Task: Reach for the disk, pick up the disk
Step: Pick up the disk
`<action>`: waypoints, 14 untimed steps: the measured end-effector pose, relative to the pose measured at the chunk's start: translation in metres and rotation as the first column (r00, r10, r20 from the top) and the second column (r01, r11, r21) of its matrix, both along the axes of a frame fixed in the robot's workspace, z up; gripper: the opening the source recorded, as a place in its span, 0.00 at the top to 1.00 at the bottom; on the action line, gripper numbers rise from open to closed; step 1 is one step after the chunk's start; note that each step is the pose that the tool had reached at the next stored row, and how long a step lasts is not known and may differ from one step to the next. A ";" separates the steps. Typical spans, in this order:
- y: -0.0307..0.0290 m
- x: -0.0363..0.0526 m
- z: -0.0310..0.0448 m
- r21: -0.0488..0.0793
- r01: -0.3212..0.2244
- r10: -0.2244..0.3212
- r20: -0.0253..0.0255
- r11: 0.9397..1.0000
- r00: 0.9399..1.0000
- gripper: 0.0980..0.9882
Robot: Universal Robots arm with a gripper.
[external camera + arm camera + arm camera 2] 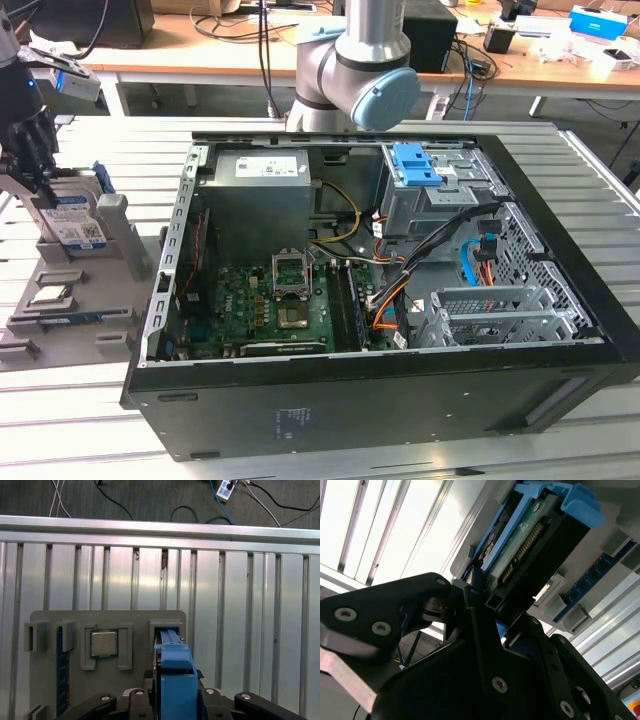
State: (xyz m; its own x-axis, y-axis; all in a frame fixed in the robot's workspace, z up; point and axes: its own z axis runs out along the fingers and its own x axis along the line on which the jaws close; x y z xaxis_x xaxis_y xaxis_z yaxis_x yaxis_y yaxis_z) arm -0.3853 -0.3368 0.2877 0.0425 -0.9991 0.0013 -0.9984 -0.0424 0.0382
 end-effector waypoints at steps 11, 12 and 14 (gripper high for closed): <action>0.0000 0.0000 0.0053 -0.001 -0.001 0.001 0.000 1.000 1.000 0.69; 0.0001 0.0000 0.0067 0.000 -0.001 0.001 0.000 1.000 1.000 0.69; 0.0010 -0.0001 0.0115 0.000 0.000 0.000 0.000 1.000 1.000 0.69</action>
State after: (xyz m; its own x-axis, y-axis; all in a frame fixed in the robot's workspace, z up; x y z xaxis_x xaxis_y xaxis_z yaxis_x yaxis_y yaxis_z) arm -0.3853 -0.3358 0.2992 0.0429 -0.9991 0.0017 -0.9984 -0.0428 0.0383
